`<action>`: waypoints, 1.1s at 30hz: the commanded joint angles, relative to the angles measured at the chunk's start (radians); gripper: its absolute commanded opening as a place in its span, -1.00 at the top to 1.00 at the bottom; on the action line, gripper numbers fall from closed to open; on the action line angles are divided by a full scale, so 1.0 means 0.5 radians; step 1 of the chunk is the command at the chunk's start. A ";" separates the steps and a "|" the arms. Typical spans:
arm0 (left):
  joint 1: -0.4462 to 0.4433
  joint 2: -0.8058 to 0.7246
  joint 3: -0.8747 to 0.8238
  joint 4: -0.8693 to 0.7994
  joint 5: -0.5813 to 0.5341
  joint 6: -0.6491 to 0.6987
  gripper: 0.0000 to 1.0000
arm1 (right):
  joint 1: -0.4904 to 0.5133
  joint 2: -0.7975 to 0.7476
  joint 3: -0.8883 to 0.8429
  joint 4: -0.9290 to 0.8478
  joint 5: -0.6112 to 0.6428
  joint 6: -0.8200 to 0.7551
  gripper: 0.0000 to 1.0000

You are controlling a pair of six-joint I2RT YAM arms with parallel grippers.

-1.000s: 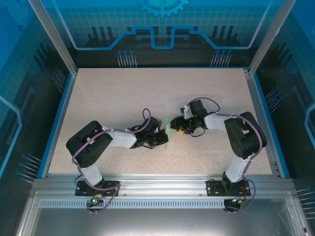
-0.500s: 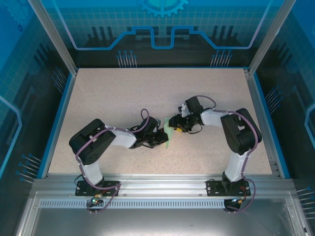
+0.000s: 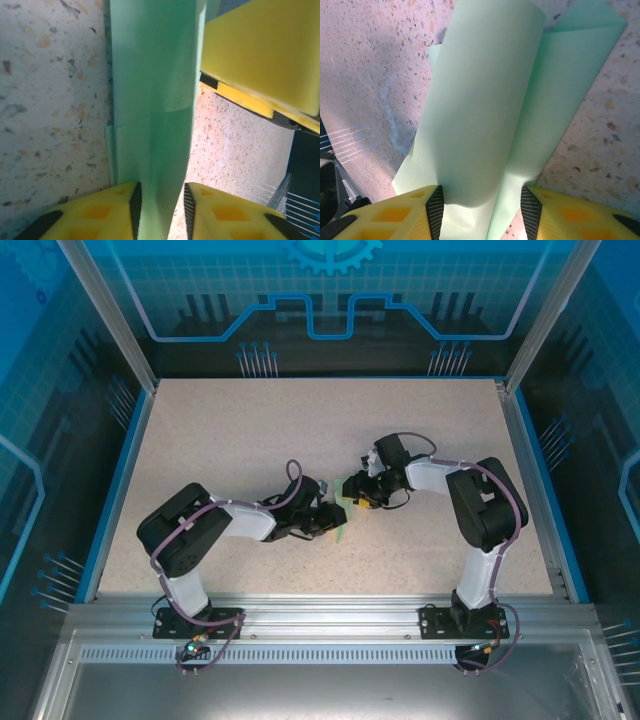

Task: Fold a paper plane with a square sheet of paper (fold left side to right side)
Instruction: Fold the wing for the fifth time at the center of the table.

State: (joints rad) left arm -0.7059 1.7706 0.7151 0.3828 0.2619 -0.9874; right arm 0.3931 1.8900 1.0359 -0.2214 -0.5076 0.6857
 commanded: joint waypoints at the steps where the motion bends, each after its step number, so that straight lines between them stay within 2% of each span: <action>1: 0.027 -0.097 -0.040 -0.170 -0.057 0.076 0.25 | 0.050 0.131 -0.029 -0.123 0.119 0.012 0.04; 6: 0.104 -0.178 -0.030 -0.259 -0.061 0.118 0.13 | 0.051 0.120 -0.036 -0.117 0.120 0.012 0.04; 17: 0.294 -0.114 0.131 -0.332 0.024 0.189 0.18 | 0.052 0.113 -0.044 -0.119 0.125 0.008 0.04; 28: 0.307 0.077 0.309 -0.238 0.128 0.179 0.12 | 0.051 0.111 -0.044 -0.130 0.128 0.002 0.04; 33: 0.307 0.136 0.361 -0.218 0.144 0.178 0.17 | 0.051 0.116 -0.041 -0.137 0.129 -0.006 0.05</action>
State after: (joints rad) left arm -0.5598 1.8221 0.8639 0.2565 0.3019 -0.9142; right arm 0.3931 1.8908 1.0370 -0.2260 -0.5049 0.6853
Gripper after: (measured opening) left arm 0.422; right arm 0.478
